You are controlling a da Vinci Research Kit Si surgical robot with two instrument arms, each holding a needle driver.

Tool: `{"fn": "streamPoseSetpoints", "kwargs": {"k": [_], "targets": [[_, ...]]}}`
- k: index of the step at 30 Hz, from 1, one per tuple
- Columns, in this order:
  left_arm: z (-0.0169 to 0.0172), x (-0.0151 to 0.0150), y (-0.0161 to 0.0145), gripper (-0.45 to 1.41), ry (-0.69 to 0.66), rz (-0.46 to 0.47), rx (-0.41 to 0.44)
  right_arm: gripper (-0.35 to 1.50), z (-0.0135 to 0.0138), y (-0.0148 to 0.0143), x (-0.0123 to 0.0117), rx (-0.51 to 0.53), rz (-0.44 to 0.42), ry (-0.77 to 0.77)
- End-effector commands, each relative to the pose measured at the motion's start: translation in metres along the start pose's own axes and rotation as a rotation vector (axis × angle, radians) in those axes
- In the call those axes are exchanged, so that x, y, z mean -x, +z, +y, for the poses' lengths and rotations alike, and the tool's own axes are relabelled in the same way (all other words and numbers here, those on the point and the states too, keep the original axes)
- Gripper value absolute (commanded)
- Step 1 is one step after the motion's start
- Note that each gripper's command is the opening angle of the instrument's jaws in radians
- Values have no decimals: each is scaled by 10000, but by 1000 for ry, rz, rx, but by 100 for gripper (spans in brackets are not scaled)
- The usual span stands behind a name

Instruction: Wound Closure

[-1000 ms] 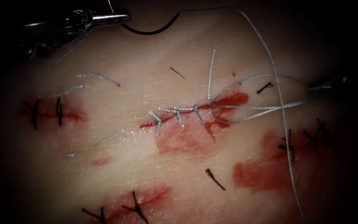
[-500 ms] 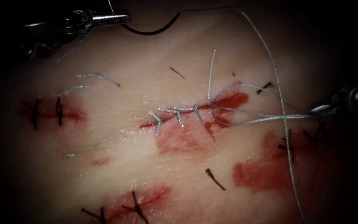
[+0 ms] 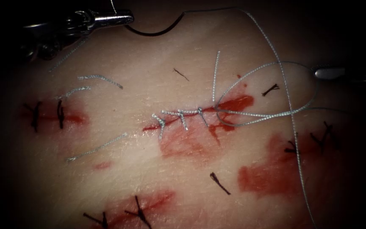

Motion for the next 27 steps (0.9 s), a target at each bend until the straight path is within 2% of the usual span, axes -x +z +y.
{"fn": "streamPoseSetpoints", "kwargs": {"k": [1, 2, 4, 7, 9, 14, 15, 16, 17, 18, 21, 25, 27], "targets": [[-3, 3, 5, -45, 0, 0, 0, 74, -10, 8, -6, 2, -7, -86], [-3, 3, 5, -45, 0, 0, 0, 73, -20, 8, -14, 9, -20, -191], [-3, 3, 5, -45, 0, 0, 1, 61, -33, 8, -25, 16, -35, -285], [-4, 3, 5, -45, 0, -1, 2, 48, -54, 11, -37, 31, -60, -314], [-4, 3, 5, -45, 0, -1, 2, 42, -71, 17, -36, 30, -67, -337], [-5, 3, 5, -45, 0, -1, 2, 39, -87, 45, -8, 21, -74, -366], [-5, 3, 5, -45, 0, -1, 2, 19, -88, 49, -2, 6, -83, -381], [-5, 3, 5, -45, 0, -1, 2, -10, -91, 62, 14, 2, -107, -330], [-5, 3, 5, -45, 0, -1, 2, -10, -93, 69, 20, 2, -128, -337], [-5, 3, 4, -45, 0, -1, 2, -10, -96, 83, 35, -25, -187, -357], [-5, 3, 4, -45, 0, -1, 2, -10, -101, 94, 52, -62, -238, -380], [-5, 3, 4, -45, 0, -1, 2, -11, -107, 101, 59, -90, -296, -390], [-5, 3, 5, -45, 1, -1, 2, -11, -109, 110, 63, -47, -329, -396]]}}
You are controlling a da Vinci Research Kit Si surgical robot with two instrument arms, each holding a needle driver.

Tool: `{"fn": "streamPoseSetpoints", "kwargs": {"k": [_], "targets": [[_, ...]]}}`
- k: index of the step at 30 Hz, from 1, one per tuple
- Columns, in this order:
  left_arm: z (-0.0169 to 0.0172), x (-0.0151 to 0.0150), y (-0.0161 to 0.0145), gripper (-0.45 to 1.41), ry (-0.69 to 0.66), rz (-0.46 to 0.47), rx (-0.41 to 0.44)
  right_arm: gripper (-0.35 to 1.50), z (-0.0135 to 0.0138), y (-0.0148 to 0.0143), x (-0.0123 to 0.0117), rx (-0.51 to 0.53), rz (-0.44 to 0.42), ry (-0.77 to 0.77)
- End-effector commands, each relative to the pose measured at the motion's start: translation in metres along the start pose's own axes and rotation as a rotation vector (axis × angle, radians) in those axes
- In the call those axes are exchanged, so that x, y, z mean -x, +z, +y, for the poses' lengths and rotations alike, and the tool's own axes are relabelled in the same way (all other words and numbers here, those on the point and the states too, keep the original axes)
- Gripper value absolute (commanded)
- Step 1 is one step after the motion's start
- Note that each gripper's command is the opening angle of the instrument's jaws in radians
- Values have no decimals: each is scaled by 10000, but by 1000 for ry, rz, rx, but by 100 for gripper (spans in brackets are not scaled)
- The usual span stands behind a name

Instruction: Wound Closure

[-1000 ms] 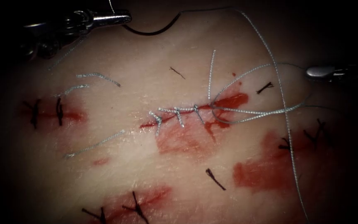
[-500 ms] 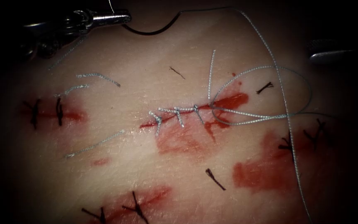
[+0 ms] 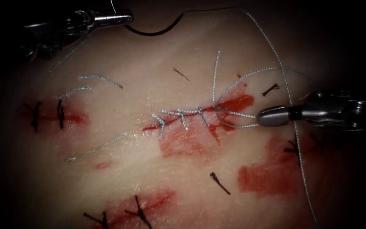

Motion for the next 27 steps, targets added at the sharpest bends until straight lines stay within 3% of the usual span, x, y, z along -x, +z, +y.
{"fn": "streamPoseSetpoints", "kwargs": {"k": [1, 3, 4, 7, 11, 18, 19, 20, 23, 24, 26, 27], "targets": [[-4, 4, 6, -45, 1, 0, 0, -1, -1, 20, -3, 19, -24, -2], [-4, 4, 7, -45, 1, 1, 0, 46, 3, 37, -3, 43, -57, -56], [-4, 4, 7, -45, 1, 1, 0, 54, 4, 39, -4, 46, -59, -66], [-4, 4, 6, -45, 1, 1, -1, 49, 7, 39, -11, 60, -53, -112], [-4, 4, 7, -45, 1, 1, -1, 56, 19, 41, -25, 194, -56, -217], [-4, 5, 8, -45, 2, 2, -2, 51, 49, 48, -11, 355, -140, -263], [-4, 5, 8, -45, 2, 2, -2, 56, 55, 52, -3, 375, -165, -270], [-4, 5, 8, -45, 2, 2, -2, 76, 58, 55, 4, 389, -180, -271], [-3, 5, 8, -45, 2, 2, -3, 88, 62, 67, 23, 425, -211, -279], [-3, 5, 8, -45, 2, 2, -3, 79, 61, 69, 25, 427, -211, -281], [-3, 5, 8, -45, 2, 2, -3, 84, 59, 69, 24, 426, -211, -280], [-3, 5, 8, -45, 2, 2, -3, 73, 58, 68, 22, 424, -211, -278]]}}
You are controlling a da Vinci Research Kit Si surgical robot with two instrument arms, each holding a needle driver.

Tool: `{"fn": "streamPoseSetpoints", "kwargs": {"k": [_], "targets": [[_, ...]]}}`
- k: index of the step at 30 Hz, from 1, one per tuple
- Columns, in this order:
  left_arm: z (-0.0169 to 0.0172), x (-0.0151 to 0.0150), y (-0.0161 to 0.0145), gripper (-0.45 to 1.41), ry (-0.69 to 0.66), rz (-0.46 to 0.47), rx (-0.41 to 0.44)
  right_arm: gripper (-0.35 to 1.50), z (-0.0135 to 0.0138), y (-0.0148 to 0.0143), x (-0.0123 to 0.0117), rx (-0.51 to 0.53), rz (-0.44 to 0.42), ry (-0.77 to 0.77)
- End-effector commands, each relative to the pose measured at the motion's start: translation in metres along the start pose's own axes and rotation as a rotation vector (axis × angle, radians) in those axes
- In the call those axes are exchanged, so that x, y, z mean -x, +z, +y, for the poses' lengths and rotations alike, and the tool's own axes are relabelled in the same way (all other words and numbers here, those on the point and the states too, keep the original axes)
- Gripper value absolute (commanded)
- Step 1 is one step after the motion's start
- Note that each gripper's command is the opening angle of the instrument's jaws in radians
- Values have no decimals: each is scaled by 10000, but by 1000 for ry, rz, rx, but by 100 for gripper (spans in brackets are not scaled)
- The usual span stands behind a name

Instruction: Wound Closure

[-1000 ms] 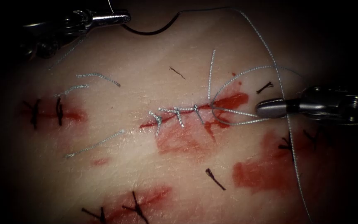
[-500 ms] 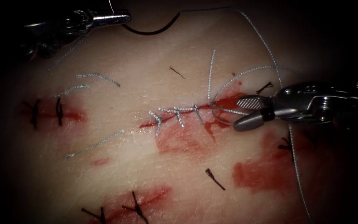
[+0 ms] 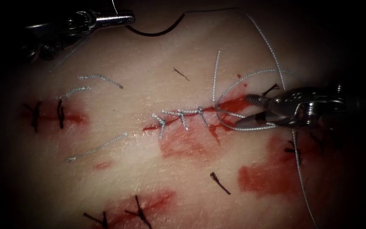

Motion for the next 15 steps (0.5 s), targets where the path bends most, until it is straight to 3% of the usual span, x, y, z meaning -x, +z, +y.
{"fn": "streamPoseSetpoints", "kwargs": {"k": [1, 2, 3, 4, 5, 9, 10, 15], "targets": [[-3, 3, 5, -45, 0, 0, 0, 83, -4, 4, -7, -3, 2, -4], [-3, 3, 5, -45, 0, 0, 0, 74, -5, 2, -8, -5, 2, -4], [-3, 3, 5, -45, 0, 0, 0, 49, -6, 2, -9, -5, 2, -3], [-3, 3, 5, -45, 0, 0, 0, -20, -7, 1, -9, -5, 2, 3], [-3, 3, 5, -45, 0, 0, 0, -35, -8, 1, -7, -4, -4, 19], [-3, 4, 6, -45, 0, 0, 0, -35, -1, 4, -4, 17, -50, 87], [-2, 4, 6, -45, 0, 1, -1, -35, 6, 5, -6, 73, -53, 94], [-2, 4, 6, -45, 0, 1, -1, -35, 38, -8, -27, 199, 3, 59]]}}
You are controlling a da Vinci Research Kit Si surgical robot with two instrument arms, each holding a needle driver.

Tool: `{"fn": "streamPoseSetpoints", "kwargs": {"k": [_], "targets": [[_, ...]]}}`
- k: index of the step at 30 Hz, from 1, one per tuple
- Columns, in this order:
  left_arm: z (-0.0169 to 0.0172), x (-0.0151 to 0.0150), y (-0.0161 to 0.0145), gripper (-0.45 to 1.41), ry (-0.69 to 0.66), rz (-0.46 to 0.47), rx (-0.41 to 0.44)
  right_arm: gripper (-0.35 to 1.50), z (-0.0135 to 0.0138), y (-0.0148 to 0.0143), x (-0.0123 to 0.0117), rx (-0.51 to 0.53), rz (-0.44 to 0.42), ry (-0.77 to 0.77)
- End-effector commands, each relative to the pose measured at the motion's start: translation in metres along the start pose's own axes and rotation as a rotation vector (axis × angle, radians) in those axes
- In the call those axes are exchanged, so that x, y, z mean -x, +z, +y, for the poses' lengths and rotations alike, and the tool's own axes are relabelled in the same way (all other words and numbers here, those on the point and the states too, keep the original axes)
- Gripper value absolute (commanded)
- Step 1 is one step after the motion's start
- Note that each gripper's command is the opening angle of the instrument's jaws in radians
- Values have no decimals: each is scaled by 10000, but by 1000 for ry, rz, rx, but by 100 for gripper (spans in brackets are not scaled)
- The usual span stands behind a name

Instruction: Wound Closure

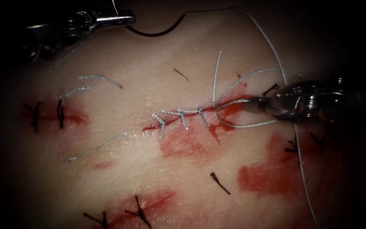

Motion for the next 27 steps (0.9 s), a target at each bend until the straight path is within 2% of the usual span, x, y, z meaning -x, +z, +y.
{"fn": "streamPoseSetpoints", "kwargs": {"k": [1, 2, 4, 12, 16, 27], "targets": [[-3, 3, 5, -45, 0, 0, 0, -35, 12, 0, -17, 25, 44, -26], [-3, 3, 5, -45, 0, 0, 0, -35, 24, -9, -29, 48, 118, -35], [-3, 3, 5, -45, 0, 0, 0, -35, 33, -20, -39, 75, 157, -33], [-3, 4, 6, -45, 0, 0, 0, -35, 39, -24, -40, 55, 161, -25], [-3, 3, 6, -45, 0, 0, 0, -35, 32, -21, -37, 14, 167, -26], [-3, 3, 6, -45, 0, 0, 0, -35, 25, -20, -36, 10, 169, -30]]}}
